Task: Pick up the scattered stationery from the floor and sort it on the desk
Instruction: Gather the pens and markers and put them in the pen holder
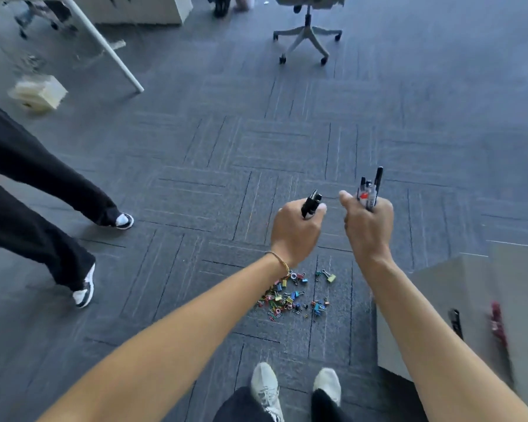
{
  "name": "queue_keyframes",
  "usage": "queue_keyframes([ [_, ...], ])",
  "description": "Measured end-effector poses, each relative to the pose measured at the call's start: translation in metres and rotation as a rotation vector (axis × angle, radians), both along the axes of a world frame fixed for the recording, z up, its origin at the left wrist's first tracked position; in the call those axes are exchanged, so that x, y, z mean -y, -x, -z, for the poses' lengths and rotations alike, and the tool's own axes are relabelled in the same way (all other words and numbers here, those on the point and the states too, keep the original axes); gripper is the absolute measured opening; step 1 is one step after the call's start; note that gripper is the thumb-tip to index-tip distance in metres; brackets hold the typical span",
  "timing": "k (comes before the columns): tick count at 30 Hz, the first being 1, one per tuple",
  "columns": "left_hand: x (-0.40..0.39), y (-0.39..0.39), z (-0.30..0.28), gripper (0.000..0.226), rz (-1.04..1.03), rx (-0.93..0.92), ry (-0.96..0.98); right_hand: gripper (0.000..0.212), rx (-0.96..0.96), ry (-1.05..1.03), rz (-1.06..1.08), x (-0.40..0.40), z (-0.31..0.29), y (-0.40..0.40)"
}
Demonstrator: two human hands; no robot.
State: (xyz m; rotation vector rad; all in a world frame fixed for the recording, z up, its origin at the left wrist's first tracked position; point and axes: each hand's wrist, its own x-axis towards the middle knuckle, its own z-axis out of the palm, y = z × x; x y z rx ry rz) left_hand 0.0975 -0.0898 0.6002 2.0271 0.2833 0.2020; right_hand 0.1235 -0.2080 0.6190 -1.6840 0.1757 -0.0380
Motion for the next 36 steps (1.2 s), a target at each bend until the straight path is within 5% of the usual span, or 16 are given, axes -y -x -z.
queue_keyframes([
  [8,0.106,0.037,-0.107,0.051,0.212,0.066,0.142,0.043,-0.03,-0.033,0.241,0.089,-0.101,0.07],
  [17,0.273,0.104,-0.148,0.05,0.485,0.045,0.269,0.041,0.038,-0.009,0.545,0.247,-0.16,0.172],
  [27,0.44,0.185,-0.157,0.045,0.69,-0.133,0.495,0.035,0.052,-0.2,0.826,0.417,-0.153,0.276],
  [32,0.495,0.203,-0.142,0.032,0.687,-0.198,0.531,0.048,0.042,-0.356,0.872,0.469,-0.132,0.295],
  [36,0.523,0.216,-0.127,0.049,0.73,-0.246,0.489,0.041,0.042,-0.426,0.944,0.497,-0.119,0.317],
])
